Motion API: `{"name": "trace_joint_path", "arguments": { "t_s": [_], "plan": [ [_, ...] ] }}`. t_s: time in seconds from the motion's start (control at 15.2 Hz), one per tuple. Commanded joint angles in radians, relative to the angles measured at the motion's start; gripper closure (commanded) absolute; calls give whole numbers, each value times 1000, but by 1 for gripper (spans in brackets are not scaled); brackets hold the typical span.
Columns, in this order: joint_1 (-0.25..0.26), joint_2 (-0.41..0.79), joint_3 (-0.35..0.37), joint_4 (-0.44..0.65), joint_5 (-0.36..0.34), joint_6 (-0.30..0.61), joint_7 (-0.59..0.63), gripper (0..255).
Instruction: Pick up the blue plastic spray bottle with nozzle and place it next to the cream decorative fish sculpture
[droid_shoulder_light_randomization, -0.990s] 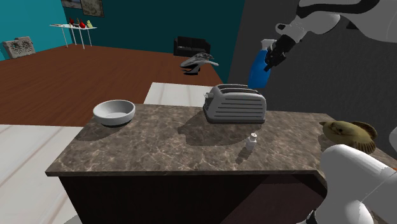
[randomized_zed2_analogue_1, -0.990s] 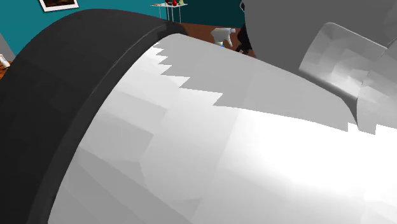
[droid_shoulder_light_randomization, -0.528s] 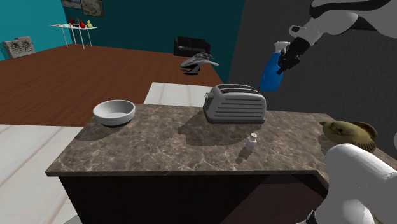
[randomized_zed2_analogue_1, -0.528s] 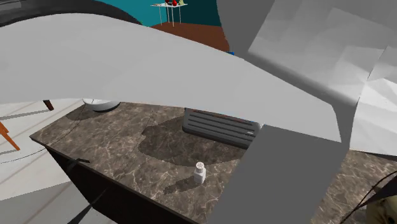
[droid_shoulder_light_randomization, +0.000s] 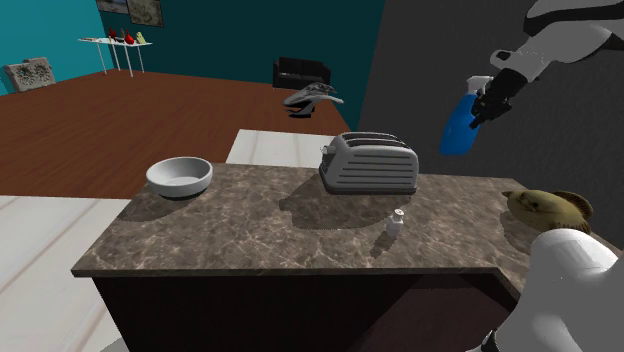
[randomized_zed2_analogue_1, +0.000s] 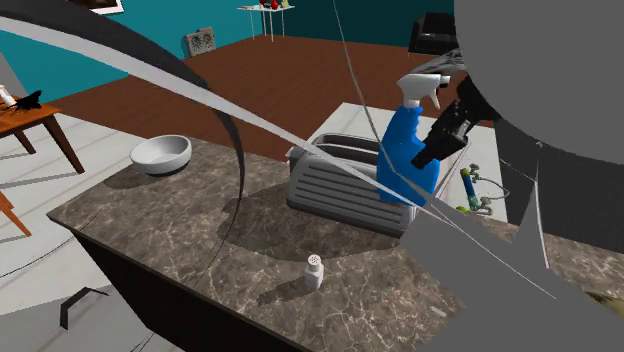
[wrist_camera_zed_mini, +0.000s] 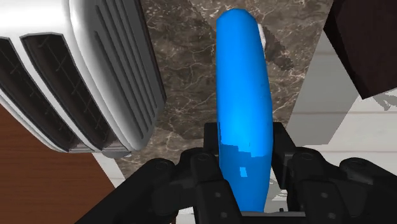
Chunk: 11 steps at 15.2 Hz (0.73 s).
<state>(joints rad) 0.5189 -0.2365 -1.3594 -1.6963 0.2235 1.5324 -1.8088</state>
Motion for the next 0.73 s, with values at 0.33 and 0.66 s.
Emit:
{"name": "trace_joint_path", "arguments": {
  "t_s": [0.33, 0.66],
  "plan": [
    [-120, -89, -3, -34, -102, -34, -101, 255],
    [-144, -127, -75, -18, -160, -73, -186, 255]
  ]
}}
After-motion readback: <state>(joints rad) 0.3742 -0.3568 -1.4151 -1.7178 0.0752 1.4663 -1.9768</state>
